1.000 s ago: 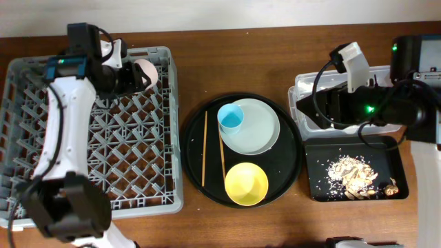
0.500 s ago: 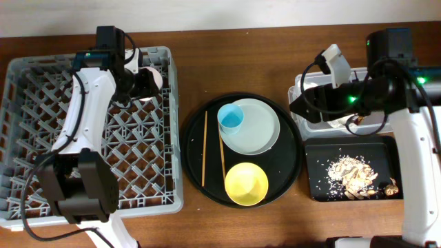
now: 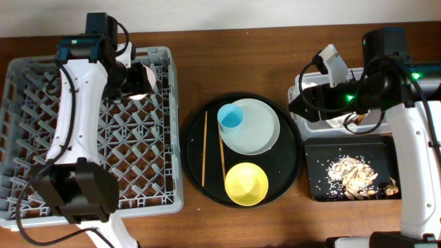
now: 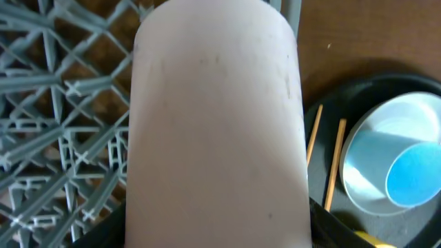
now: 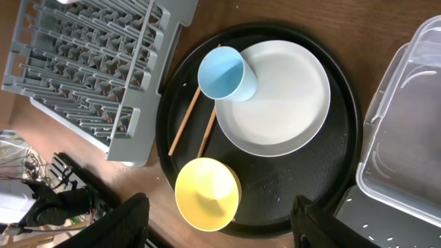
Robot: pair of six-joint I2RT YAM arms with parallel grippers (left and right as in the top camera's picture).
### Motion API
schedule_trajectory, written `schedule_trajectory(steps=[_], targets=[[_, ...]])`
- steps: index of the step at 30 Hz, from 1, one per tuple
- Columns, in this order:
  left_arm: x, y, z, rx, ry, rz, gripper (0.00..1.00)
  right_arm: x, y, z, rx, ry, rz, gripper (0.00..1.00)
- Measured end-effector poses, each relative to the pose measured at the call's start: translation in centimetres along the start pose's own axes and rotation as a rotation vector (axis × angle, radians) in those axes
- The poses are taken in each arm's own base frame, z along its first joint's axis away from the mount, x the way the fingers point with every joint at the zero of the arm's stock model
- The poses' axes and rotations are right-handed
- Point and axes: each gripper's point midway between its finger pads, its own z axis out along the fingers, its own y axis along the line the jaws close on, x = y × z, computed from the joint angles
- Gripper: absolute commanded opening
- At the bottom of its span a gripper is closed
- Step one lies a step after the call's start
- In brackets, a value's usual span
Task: Sort waste into correct bins and load items into the dishwasher rack
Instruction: 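Place the pink cup upside down in the dish rack with the left gripper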
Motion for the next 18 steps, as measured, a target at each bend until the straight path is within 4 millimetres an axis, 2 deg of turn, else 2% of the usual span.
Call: schedule_trajectory(steps=[10, 14, 18], targets=[[0.9, -0.4, 0.9, -0.006, 0.036, 0.012, 0.09, 0.0, 0.0, 0.0, 0.0, 0.001, 0.0, 0.67], [1.3, -1.0, 2.4, -0.026, 0.044, 0.04, 0.09, 0.1, 0.0, 0.0, -0.001, 0.003, 0.002, 0.67], [2.0, -0.5, 3.7, -0.071, 0.065, 0.038, 0.1, 0.1, 0.0, 0.0, -0.001, 0.003, 0.001, 0.67]])
